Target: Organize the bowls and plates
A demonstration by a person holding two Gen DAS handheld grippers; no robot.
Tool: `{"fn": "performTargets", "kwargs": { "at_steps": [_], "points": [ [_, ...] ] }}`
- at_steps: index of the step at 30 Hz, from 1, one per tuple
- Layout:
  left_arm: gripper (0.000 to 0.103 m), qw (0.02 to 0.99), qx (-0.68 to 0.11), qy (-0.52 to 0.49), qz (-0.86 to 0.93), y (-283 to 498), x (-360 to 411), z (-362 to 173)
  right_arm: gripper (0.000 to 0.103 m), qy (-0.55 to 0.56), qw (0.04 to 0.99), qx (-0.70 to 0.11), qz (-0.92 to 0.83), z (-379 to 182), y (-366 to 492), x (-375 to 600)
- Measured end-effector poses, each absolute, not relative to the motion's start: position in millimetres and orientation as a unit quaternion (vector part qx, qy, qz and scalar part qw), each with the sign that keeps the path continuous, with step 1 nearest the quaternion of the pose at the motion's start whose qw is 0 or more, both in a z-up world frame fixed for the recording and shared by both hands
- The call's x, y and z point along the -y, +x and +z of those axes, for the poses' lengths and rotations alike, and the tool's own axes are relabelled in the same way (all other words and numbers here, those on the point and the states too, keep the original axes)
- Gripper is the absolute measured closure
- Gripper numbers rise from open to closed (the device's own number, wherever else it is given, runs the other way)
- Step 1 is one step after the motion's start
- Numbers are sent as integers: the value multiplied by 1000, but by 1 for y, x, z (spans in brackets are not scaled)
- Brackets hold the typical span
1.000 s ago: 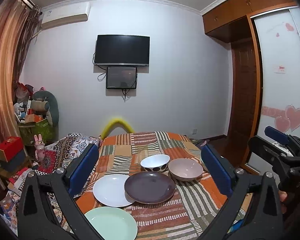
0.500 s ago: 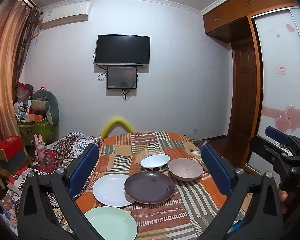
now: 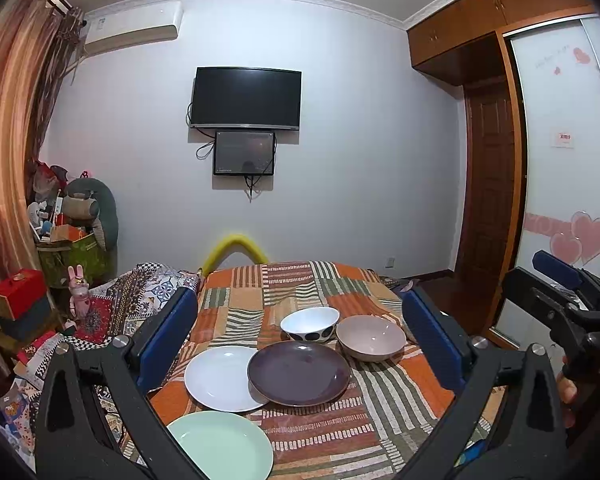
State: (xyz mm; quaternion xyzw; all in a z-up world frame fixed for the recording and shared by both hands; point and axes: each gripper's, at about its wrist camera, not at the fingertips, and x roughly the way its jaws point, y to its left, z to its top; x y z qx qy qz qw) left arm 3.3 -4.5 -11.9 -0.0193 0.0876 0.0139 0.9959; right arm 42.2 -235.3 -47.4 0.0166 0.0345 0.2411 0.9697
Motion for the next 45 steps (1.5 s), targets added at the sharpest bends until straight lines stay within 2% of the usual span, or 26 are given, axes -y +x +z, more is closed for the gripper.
{"fn": "performTargets", "kwargs": {
  "at_steps": [27,37,40,41,43,45],
  "points": [
    [0,994,-102,-34,7,14,-3,-21,0,12,967,-51,248,-54,53,230],
    [0,983,-176,-55,-14,67,-28,-53,0,20,960,-120,253,-87,98,223],
    [12,976,-208,-64,-8,88,-39,-73,5,29,957,-150,247,-100,116,223],
    [19,973,-220,-63,-7,96,-42,-79,9,29,956,-162,245,-104,122,223],
    [22,967,-247,-61,-2,114,-48,-93,15,32,951,-191,240,-115,138,222],
    [28,961,-268,-62,2,130,-56,-107,16,36,946,-218,239,-124,152,220]
  ]
}}
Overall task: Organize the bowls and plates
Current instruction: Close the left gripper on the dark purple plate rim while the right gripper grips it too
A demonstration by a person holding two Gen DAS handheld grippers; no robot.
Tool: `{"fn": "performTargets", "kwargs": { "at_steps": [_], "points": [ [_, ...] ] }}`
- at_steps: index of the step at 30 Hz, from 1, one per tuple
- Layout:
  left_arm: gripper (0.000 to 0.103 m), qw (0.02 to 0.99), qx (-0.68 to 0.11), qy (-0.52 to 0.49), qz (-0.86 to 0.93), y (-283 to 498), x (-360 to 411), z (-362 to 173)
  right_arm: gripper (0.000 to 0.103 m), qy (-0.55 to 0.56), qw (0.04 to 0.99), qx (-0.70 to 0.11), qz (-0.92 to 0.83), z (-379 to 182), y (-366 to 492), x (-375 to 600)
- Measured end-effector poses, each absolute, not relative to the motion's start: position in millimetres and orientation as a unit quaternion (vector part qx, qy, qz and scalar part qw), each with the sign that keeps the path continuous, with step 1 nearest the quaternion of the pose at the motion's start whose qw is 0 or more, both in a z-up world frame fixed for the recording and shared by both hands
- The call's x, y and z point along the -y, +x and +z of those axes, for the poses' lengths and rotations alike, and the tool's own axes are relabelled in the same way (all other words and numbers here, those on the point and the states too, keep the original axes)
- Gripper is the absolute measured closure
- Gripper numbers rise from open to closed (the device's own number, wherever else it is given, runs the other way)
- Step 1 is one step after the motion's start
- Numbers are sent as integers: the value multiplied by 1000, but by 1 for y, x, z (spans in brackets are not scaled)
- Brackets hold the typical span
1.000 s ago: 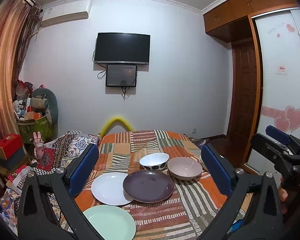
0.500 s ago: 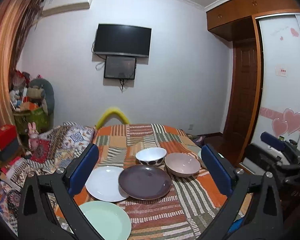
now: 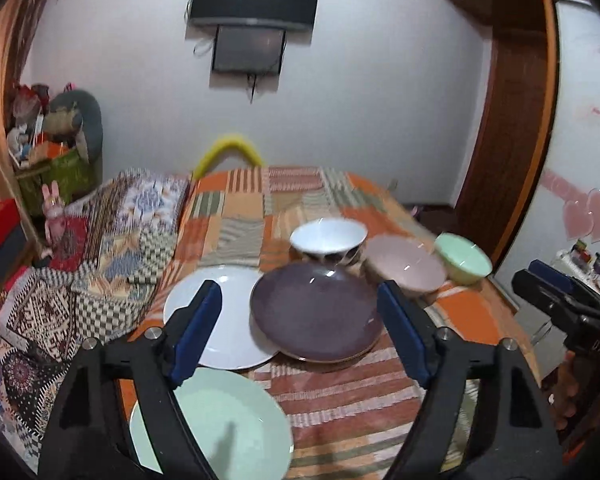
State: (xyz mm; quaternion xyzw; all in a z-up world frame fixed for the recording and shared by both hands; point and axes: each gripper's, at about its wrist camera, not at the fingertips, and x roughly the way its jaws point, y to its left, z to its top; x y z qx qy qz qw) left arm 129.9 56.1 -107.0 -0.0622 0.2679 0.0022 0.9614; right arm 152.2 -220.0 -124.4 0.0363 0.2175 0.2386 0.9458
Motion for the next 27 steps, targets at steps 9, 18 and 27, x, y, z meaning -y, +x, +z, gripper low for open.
{"fn": "performTargets", "kwargs": {
  "at_steps": [9,18,27],
  "points": [
    [63,933,-352,-66,16,199,-89,-158,52,11,923,-304,234,-164,201,204],
    [69,915,-401,-45,2,254,-110,-193,62,-18,899,-358,250,-193,243,180],
    [69,895,-440,-72,-21,288,-121,-223,72,-16,883,-402,240,-220,271,174]
  ]
}}
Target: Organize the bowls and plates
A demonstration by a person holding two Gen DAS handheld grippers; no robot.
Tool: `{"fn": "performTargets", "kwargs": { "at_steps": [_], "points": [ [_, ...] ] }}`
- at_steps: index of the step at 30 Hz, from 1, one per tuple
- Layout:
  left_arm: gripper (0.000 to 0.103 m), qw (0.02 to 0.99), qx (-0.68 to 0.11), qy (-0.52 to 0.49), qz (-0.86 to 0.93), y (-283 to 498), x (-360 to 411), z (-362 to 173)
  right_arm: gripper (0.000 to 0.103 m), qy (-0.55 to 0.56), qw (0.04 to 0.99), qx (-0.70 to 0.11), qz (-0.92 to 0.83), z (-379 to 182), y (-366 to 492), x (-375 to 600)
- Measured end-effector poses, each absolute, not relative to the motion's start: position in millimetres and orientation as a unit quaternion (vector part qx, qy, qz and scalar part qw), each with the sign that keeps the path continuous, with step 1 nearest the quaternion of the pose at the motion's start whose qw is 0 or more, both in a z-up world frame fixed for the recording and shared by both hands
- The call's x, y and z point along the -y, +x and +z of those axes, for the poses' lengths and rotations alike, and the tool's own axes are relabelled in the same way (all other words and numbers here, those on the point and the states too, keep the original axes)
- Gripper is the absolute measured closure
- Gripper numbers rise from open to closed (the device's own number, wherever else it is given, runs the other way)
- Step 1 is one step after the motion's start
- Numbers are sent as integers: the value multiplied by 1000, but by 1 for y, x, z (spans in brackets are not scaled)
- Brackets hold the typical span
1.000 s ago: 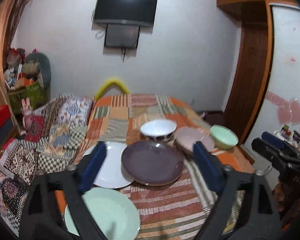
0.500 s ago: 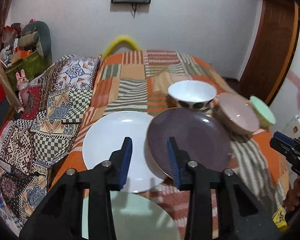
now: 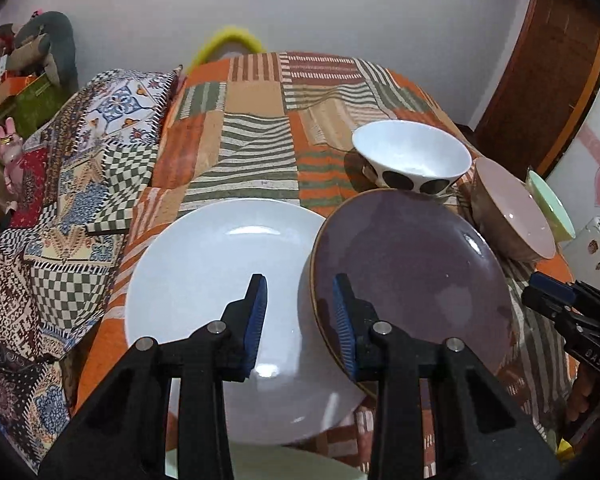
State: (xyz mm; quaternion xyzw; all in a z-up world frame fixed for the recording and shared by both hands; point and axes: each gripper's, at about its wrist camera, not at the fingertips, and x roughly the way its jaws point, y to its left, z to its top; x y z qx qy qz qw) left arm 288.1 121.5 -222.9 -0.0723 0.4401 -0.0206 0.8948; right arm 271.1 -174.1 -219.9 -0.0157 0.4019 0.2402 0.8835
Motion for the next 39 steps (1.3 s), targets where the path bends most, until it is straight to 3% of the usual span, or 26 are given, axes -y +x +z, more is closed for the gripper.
{"fn": "performTargets", "kwargs": {
  "at_steps": [7,9,12,18,39],
  "points": [
    [69,884,-462,-73,-30,306,-118,-239,72,-6,870,-431,241,-230,280,170],
    [81,881,-465,-80,-32,309,-119,-243,72,-4,866,-438,242,-232,282,169],
    [82,880,-465,-89,-38,310,-121,-247,83,10,858,-453,244,-237,288,168],
    [89,876,-468,-97,-57,311,-118,-249,84,42,850,-462,250,-240,291,170],
    [89,895,-438,-69,-38,276,-112,-228,85,22,858,-439,266,-225,278,168]
  ]
}}
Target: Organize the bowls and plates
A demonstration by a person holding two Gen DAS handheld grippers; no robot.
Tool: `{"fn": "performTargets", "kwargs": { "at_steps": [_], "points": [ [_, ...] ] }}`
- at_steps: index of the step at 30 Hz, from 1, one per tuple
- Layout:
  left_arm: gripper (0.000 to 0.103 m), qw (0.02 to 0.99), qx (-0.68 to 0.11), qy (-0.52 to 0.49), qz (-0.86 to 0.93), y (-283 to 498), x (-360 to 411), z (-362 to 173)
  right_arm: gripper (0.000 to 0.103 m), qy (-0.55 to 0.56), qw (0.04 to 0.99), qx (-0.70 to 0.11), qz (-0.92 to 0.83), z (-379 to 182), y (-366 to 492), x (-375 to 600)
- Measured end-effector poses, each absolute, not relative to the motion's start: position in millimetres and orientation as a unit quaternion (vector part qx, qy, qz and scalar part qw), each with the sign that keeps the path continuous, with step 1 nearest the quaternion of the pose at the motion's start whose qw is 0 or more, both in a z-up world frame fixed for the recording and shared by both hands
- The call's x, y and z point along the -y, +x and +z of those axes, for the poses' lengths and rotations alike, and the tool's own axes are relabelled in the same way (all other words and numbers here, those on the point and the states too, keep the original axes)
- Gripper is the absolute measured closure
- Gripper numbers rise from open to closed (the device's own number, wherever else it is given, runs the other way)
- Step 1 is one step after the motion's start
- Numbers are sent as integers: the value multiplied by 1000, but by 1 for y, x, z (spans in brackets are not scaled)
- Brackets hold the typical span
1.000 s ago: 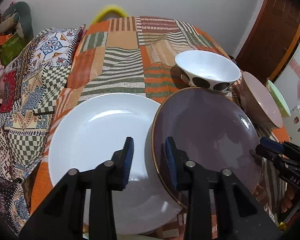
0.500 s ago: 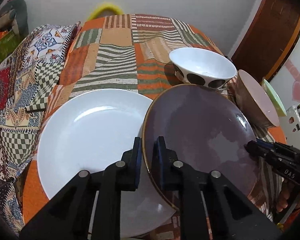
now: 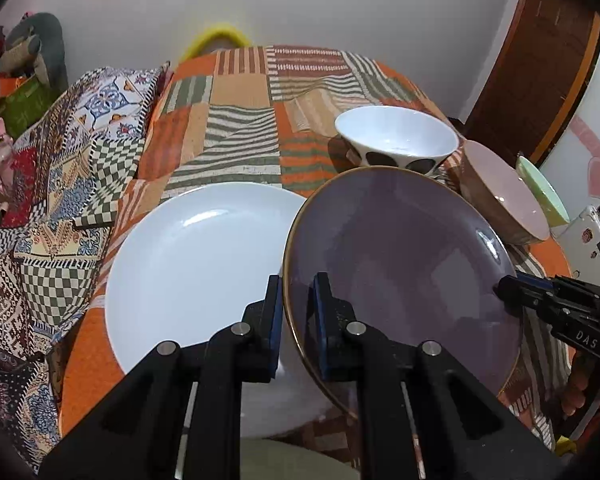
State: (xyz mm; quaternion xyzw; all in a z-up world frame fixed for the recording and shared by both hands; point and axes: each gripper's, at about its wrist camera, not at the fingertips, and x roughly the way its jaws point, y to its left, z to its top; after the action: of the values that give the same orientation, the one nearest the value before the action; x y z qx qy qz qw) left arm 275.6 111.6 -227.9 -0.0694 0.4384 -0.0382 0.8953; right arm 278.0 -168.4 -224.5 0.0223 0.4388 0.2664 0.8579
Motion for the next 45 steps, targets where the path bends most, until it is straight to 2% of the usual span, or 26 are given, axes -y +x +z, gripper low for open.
{"fn": "performTargets", "kwargs": {
  "at_steps": [23,36,45],
  "points": [
    [89,906,-416,-51,-67,192,-57,-180,85,32,875,-410,255,-191,213,215],
    [88,894,-438,-34,-83,169,-16,-193,85,39,878,-417,232,-207,189,248],
    [87,875,-476,-25,-85,176,0,-226,85,52,872,-435,220,-229,187,259]
  ]
}}
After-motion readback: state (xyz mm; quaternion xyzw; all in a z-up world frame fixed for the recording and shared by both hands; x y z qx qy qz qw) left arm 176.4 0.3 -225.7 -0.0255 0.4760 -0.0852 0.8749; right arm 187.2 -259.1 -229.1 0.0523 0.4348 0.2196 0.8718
